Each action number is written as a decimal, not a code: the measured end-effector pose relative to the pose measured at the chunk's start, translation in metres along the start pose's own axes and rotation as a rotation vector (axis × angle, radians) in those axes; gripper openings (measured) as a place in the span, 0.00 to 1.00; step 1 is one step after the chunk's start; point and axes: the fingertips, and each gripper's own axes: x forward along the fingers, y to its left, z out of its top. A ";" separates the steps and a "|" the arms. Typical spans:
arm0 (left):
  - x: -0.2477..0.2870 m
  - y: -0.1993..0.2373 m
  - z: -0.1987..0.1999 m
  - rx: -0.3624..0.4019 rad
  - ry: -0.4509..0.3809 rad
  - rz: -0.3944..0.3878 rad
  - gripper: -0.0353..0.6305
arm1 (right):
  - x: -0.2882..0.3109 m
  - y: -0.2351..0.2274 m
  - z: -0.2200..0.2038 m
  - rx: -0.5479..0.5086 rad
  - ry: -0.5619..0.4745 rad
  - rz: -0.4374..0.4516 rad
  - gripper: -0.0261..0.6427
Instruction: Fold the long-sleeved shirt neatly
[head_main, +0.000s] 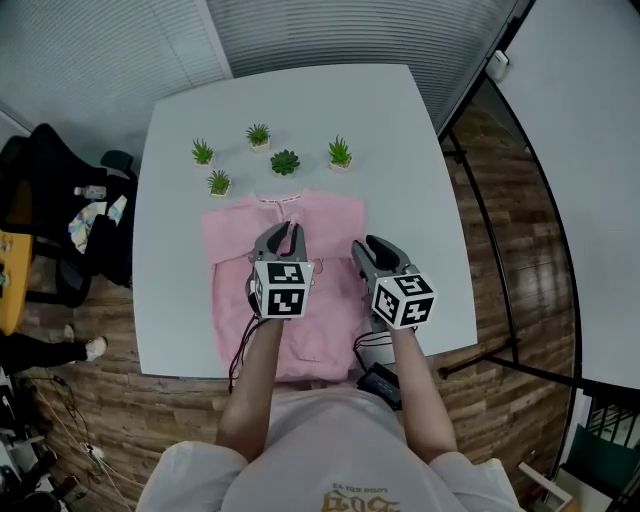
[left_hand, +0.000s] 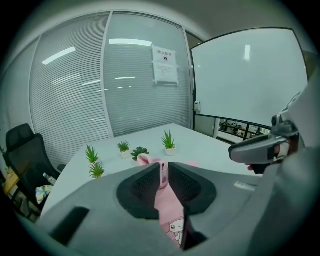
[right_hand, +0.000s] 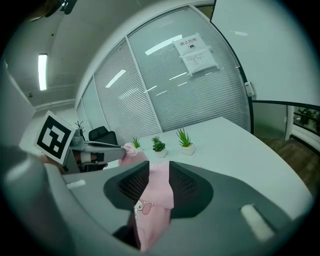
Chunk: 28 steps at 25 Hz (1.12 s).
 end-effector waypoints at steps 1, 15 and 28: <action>0.005 -0.005 -0.005 0.004 0.014 -0.005 0.13 | 0.000 -0.003 -0.002 -0.001 0.006 0.000 0.24; 0.067 -0.050 -0.045 0.010 0.050 -0.014 0.18 | -0.006 -0.029 -0.044 -0.011 0.085 -0.002 0.24; 0.048 -0.069 -0.048 0.014 0.059 -0.155 0.56 | -0.011 -0.024 -0.046 0.002 0.070 0.024 0.25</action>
